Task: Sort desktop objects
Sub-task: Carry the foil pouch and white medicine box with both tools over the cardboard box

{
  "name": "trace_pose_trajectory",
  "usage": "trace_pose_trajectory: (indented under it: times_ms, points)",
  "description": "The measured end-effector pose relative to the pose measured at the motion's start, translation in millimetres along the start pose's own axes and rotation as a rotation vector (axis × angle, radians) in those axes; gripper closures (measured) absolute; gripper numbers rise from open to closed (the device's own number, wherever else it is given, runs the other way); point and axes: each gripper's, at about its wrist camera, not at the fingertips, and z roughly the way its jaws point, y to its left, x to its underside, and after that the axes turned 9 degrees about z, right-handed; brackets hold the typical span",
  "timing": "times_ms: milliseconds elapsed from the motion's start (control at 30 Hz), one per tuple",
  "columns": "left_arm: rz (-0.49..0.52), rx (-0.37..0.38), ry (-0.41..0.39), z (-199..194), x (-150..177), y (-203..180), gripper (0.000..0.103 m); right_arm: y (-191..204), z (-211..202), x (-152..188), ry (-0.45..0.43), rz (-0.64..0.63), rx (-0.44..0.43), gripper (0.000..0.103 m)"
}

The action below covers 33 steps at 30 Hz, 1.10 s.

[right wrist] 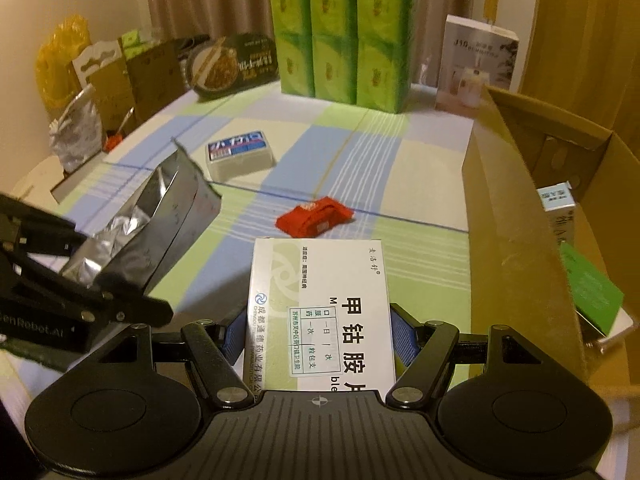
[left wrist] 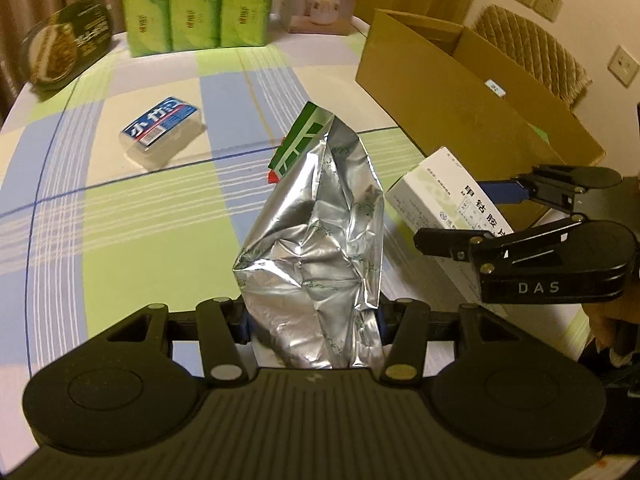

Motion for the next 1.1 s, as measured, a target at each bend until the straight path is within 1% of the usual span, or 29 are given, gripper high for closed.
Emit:
trace_pose_trajectory:
  times_ms: [133, 267, 433, 600, 700, 900, 1100]
  points:
    - [-0.043, -0.019, -0.012, -13.4, 9.6, -8.6, 0.056, -3.6, -11.8, 4.4, -0.014, 0.043, -0.002, 0.035]
    - [-0.064, -0.032, -0.027, -28.4, 14.0, -15.4, 0.056, -2.4, -26.0, 9.0, -0.037, 0.068, -0.008, 0.035]
    - [-0.065, -0.046, -0.050, -47.9, 16.3, -25.1, 0.056, 1.4, -45.2, 15.0, -0.075, 0.114, -0.022, 0.035]
    - [-0.059, -0.044, -0.078, -63.9, 15.9, -37.2, 0.056, 10.5, -61.6, 18.1, -0.108, 0.111, -0.030, 0.035]
    - [-0.054, -0.044, -0.091, -72.4, 14.5, -43.0, 0.056, 9.2, -71.2, 14.9, -0.130, 0.123, -0.024, 0.035]
    - [-0.033, -0.037, -0.116, -84.1, 2.5, -53.6, 0.056, -4.1, -106.5, 1.5, -0.208, 0.146, -0.004, 0.035]
    - [0.002, -0.008, -0.154, -89.4, -28.9, -73.8, 0.056, -36.5, -145.1, -26.7, -0.291, 0.185, 0.043, 0.035]
